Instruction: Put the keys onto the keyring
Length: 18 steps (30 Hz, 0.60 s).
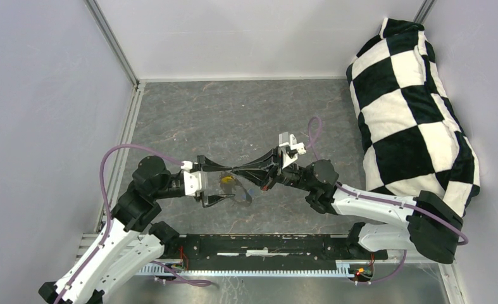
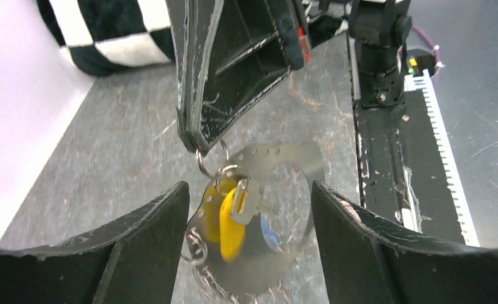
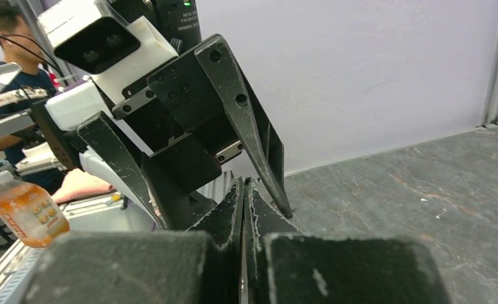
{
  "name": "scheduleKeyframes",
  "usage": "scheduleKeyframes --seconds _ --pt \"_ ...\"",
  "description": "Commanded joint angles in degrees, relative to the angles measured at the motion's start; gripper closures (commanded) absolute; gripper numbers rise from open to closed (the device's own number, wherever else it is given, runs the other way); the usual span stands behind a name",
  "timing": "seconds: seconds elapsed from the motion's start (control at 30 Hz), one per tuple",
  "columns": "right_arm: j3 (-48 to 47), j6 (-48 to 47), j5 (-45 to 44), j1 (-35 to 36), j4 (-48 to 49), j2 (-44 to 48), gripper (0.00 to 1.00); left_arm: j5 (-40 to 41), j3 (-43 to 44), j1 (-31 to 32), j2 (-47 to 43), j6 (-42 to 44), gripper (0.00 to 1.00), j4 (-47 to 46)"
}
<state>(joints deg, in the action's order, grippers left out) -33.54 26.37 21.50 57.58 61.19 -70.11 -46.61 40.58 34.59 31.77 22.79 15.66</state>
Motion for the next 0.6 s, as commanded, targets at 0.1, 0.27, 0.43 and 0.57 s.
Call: scheduleKeyframes --seconds 0.1,0.27,0.43,0.57 --pt "-3.33 -4.51 -0.73 -1.46 -3.01 2.43 1.0 6.85 1.97 0.13 -1.36 -0.6 0.23 7.69" --pt "-3.64 -3.29 1.38 -2.36 -1.64 2.24 1.0 8.42 -0.07 0.12 -1.69 -3.48 0.06 6.85" --pt "-4.2 0.41 7.69 -3.93 2.62 1.26 1.0 13.73 -2.05 0.13 -0.81 -4.29 0.0 4.26" --pt "-5.03 5.44 14.14 -4.71 8.85 -0.82 1.0 17.75 -2.58 0.07 1.2 -6.5 0.0 2.52"
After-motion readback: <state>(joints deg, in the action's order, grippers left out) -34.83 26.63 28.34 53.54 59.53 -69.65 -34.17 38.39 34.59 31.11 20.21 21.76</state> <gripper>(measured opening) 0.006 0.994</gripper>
